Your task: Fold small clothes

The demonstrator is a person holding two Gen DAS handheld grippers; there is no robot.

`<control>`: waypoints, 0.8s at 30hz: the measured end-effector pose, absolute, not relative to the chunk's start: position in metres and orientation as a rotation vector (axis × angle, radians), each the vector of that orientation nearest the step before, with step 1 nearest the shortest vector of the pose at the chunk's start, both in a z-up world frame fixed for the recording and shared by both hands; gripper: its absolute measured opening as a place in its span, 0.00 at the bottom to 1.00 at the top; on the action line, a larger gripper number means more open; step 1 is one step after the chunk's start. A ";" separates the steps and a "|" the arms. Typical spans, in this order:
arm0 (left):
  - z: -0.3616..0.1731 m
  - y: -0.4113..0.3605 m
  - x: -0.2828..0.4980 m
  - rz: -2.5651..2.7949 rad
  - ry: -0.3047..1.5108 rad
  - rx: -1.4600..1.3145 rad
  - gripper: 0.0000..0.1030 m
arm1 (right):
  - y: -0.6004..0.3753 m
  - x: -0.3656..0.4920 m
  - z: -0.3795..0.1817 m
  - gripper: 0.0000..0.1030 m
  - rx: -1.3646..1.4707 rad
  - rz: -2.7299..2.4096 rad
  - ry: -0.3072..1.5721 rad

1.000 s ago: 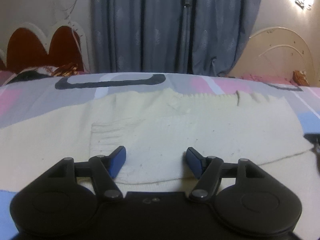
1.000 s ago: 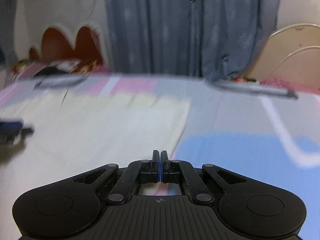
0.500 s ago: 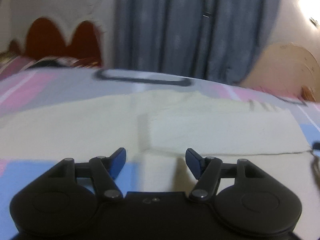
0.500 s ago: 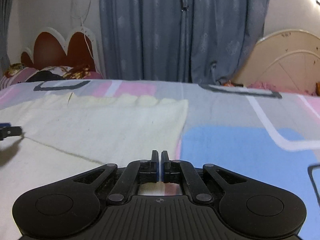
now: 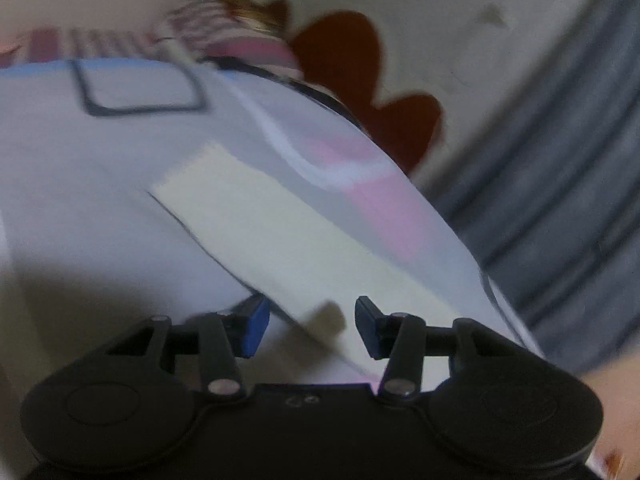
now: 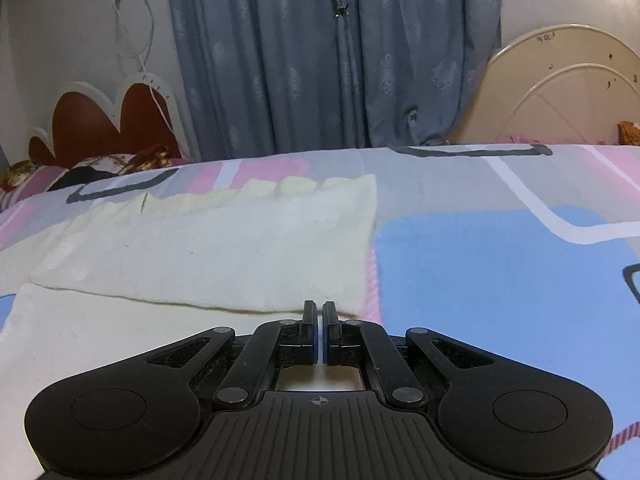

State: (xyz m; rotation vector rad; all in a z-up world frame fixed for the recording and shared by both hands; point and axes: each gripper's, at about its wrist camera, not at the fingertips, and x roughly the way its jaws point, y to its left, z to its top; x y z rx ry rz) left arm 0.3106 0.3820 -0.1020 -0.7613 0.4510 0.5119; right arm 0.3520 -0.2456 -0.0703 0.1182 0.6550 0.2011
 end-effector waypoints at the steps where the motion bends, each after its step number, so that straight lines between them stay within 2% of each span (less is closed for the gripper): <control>1: -0.103 0.393 0.309 0.533 0.431 -0.791 0.45 | -0.243 0.354 -0.070 0.00 0.116 0.206 0.655; 6: -0.107 0.421 0.315 0.557 0.386 -0.903 0.37 | -0.236 0.364 -0.070 0.00 0.115 0.216 0.653; 7: -0.101 0.419 0.326 0.571 0.410 -0.873 0.25 | -0.235 0.366 -0.071 0.00 0.113 0.218 0.654; 8: -0.099 0.418 0.334 0.581 0.438 -0.830 0.04 | -0.235 0.367 -0.073 0.00 0.113 0.219 0.656; 9: -0.094 0.414 0.340 0.574 0.453 -0.788 0.02 | -0.235 0.368 -0.074 0.00 0.113 0.220 0.658; 13: -0.056 0.353 0.363 0.371 0.401 -0.576 0.02 | -0.235 0.368 -0.073 0.00 0.121 0.223 0.643; 17: -0.031 0.259 0.403 0.120 0.402 -0.425 0.02 | -0.233 0.367 -0.069 0.00 0.128 0.224 0.631; 24: -0.040 0.109 0.457 -0.118 0.507 -0.284 0.02 | -0.235 0.361 -0.058 0.00 0.149 0.226 0.607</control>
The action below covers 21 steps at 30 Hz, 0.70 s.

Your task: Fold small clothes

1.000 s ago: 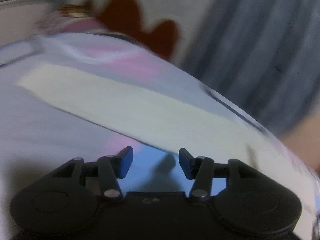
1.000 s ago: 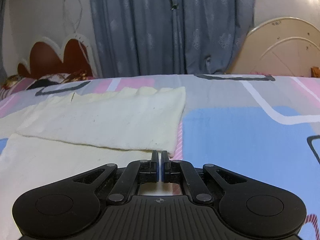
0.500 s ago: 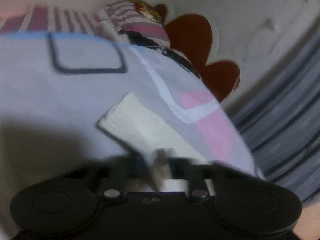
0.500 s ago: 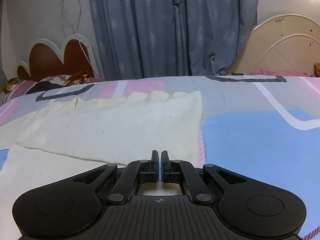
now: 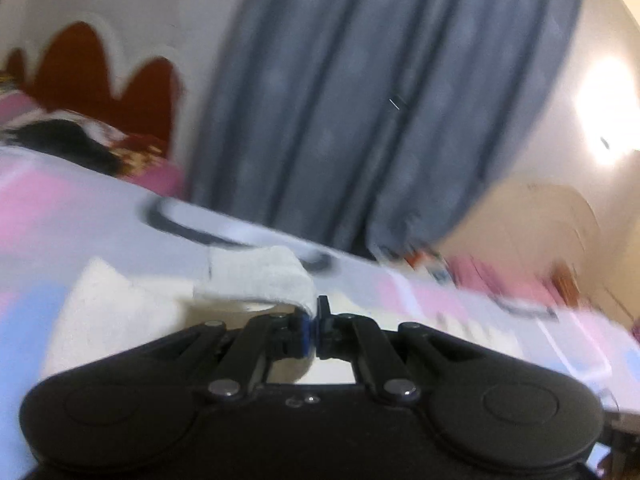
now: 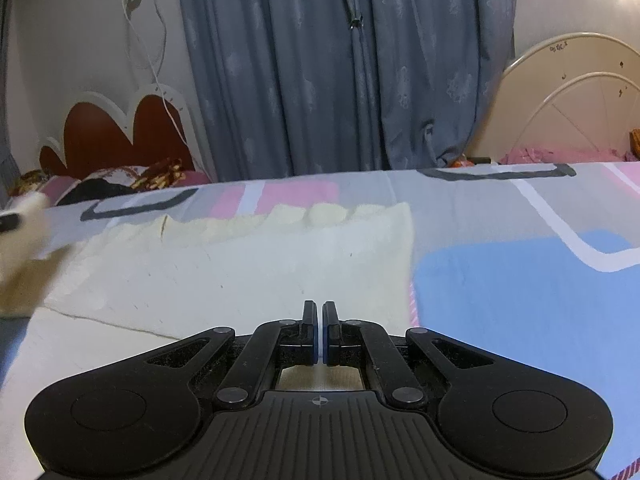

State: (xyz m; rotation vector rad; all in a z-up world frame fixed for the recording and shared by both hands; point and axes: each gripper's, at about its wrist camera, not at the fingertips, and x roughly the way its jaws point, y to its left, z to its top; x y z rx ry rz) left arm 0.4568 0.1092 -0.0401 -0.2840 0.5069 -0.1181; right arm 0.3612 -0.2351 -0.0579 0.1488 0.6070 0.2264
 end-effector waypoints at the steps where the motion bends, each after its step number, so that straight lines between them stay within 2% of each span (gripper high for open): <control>1: -0.045 0.093 0.462 -0.141 0.529 -0.259 0.02 | -0.237 0.360 -0.056 0.00 0.156 0.224 0.605; 5: -0.073 0.041 0.468 -0.198 0.604 -0.190 0.02 | -0.241 0.358 -0.053 0.00 0.182 0.226 0.606; 10: -0.103 0.021 0.462 -0.241 0.700 -0.193 0.03 | -0.241 0.356 -0.051 0.00 0.199 0.255 0.615; 12: -0.110 0.017 0.464 -0.271 0.705 -0.189 0.12 | -0.237 0.357 -0.051 0.00 0.208 0.265 0.619; 13: -0.109 0.019 0.461 -0.293 0.697 -0.198 0.25 | -0.235 0.357 -0.051 0.00 0.212 0.268 0.621; 14: -0.108 0.020 0.456 -0.317 0.696 -0.207 0.45 | -0.233 0.358 -0.050 0.01 0.210 0.265 0.623; 16: -0.100 0.026 0.440 -0.315 0.665 -0.192 0.59 | -0.227 0.357 -0.048 0.37 0.198 0.251 0.611; 17: -0.095 0.031 0.431 -0.290 0.643 -0.168 0.59 | -0.224 0.354 -0.045 0.69 0.203 0.263 0.576; 21: -0.090 0.073 0.393 -0.182 0.634 -0.206 0.55 | -0.202 0.353 -0.037 0.71 0.191 0.367 0.546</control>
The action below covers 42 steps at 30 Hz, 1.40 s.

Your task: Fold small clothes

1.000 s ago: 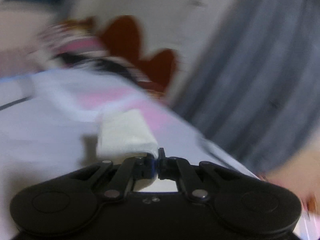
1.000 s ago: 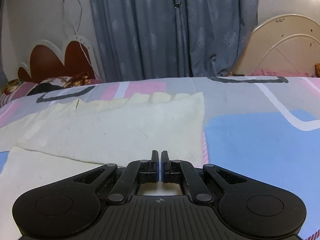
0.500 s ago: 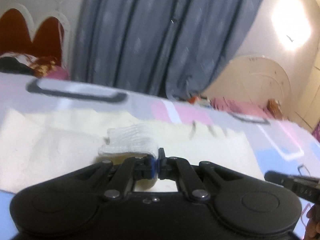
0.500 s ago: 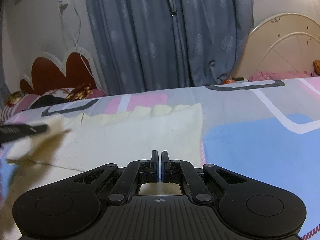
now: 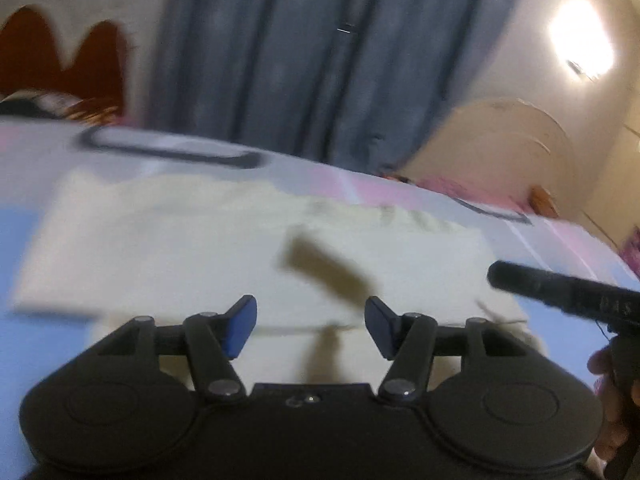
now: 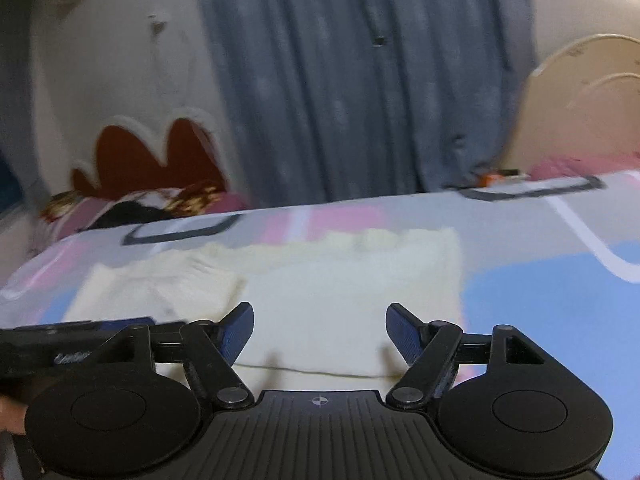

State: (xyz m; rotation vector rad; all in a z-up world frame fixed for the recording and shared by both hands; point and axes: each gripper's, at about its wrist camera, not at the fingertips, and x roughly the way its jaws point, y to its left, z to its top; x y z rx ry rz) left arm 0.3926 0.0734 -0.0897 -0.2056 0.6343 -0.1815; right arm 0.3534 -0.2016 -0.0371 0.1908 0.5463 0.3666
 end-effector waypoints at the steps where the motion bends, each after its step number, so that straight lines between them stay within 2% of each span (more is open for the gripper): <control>1: -0.088 0.083 0.383 -0.137 0.630 -0.201 0.53 | -0.193 0.354 -0.036 0.71 0.183 0.391 0.543; 6: -0.093 0.137 0.354 0.058 0.637 -0.199 0.49 | -0.138 0.361 -0.035 0.57 0.057 0.485 0.544; 10: -0.099 0.154 0.362 0.080 0.676 -0.197 0.49 | -0.088 0.370 -0.042 0.52 -0.110 0.535 0.535; 12: -0.099 0.151 0.368 0.070 0.681 -0.164 0.49 | -0.069 0.378 -0.049 0.40 -0.179 0.535 0.546; 14: -0.098 0.149 0.369 0.068 0.679 -0.148 0.49 | -0.057 0.386 -0.057 0.36 -0.225 0.517 0.554; 16: -0.100 0.152 0.372 0.072 0.675 -0.157 0.49 | -0.056 0.396 -0.063 0.24 -0.252 0.482 0.566; 17: -0.101 0.153 0.373 0.073 0.674 -0.160 0.49 | -0.060 0.399 -0.063 0.01 -0.245 0.466 0.567; 24: -0.103 0.147 0.380 0.070 0.665 -0.112 0.47 | -0.152 0.395 -0.049 0.02 -0.026 0.282 0.510; 28: -0.102 0.145 0.388 0.028 0.671 -0.112 0.24 | -0.182 0.397 -0.066 0.02 0.056 0.271 0.587; 29: -0.101 0.142 0.389 0.021 0.674 -0.101 0.22 | -0.185 0.397 -0.070 0.02 0.073 0.276 0.602; 36: -0.099 0.136 0.387 0.032 0.646 -0.070 0.24 | -0.205 0.398 -0.075 0.03 0.186 0.277 0.646; 40: -0.098 0.140 0.389 0.031 0.640 -0.083 0.25 | -0.218 0.396 -0.069 0.14 0.225 0.254 0.636; 42: -0.099 0.139 0.391 0.027 0.642 -0.072 0.19 | -0.220 0.399 -0.066 0.10 0.220 0.268 0.635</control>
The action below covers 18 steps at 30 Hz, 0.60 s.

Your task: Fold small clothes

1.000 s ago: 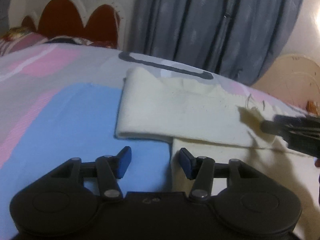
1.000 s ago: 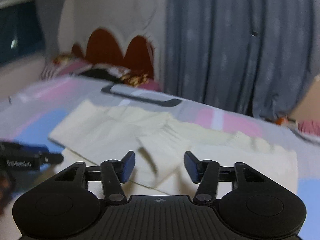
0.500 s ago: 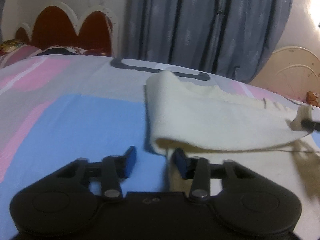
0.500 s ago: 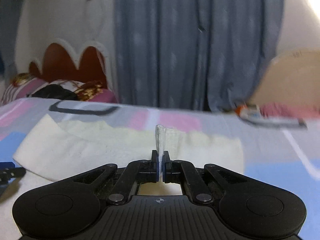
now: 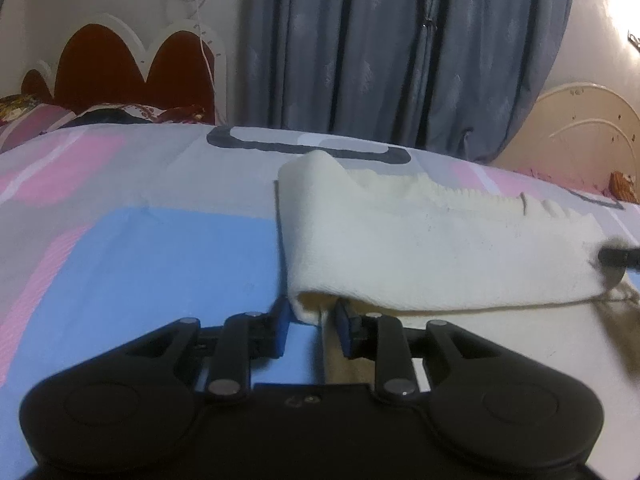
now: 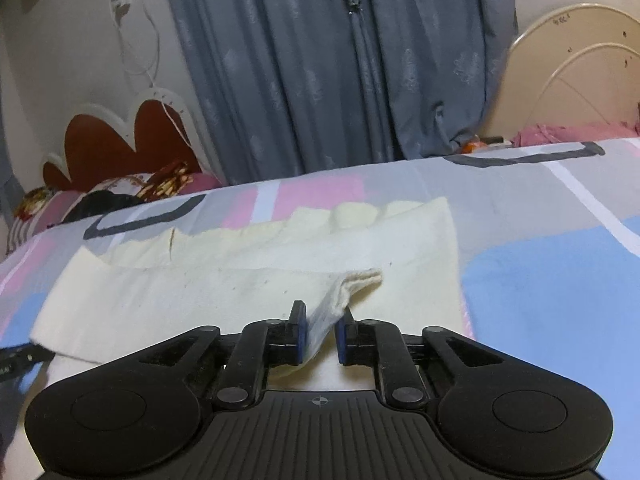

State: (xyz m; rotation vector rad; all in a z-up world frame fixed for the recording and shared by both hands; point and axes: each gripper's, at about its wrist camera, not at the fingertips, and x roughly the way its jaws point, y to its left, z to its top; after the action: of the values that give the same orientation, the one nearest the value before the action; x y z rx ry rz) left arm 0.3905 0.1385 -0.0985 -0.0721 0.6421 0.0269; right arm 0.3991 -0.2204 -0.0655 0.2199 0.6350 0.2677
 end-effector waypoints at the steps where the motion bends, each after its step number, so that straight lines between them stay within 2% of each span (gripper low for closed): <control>1: -0.097 0.138 0.390 0.025 0.631 -0.073 0.08 | -0.219 0.400 -0.061 0.03 0.200 0.277 0.620; 2: -0.094 0.137 0.387 0.038 0.605 -0.066 0.02 | -0.216 0.399 -0.055 0.03 0.187 0.291 0.600; 7: -0.084 0.140 0.375 0.105 0.473 -0.086 0.03 | -0.217 0.368 0.012 0.03 0.163 0.371 0.318; 9: -0.084 0.136 0.375 0.097 0.471 -0.069 0.05 | -0.222 0.354 0.022 0.03 0.144 0.372 0.231; 11: -0.090 0.129 0.383 0.077 0.549 -0.032 0.14 | -0.228 0.362 0.005 0.03 0.135 0.345 0.301; 12: -0.092 0.128 0.382 0.067 0.555 -0.028 0.16 | -0.231 0.374 -0.013 0.03 0.131 0.316 0.403; 13: -0.094 0.126 0.381 0.063 0.562 -0.022 0.23 | -0.236 0.381 -0.030 0.03 0.148 0.303 0.483; 18: -0.103 0.128 0.381 0.055 0.607 -0.021 0.22 | -0.244 0.379 -0.072 0.03 0.159 0.280 0.603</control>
State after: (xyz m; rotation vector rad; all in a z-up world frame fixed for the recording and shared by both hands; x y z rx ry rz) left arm 0.3813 0.1282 -0.1028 -0.0214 0.6074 0.0546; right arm 0.3785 -0.2442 -0.0718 0.1593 0.6034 0.2799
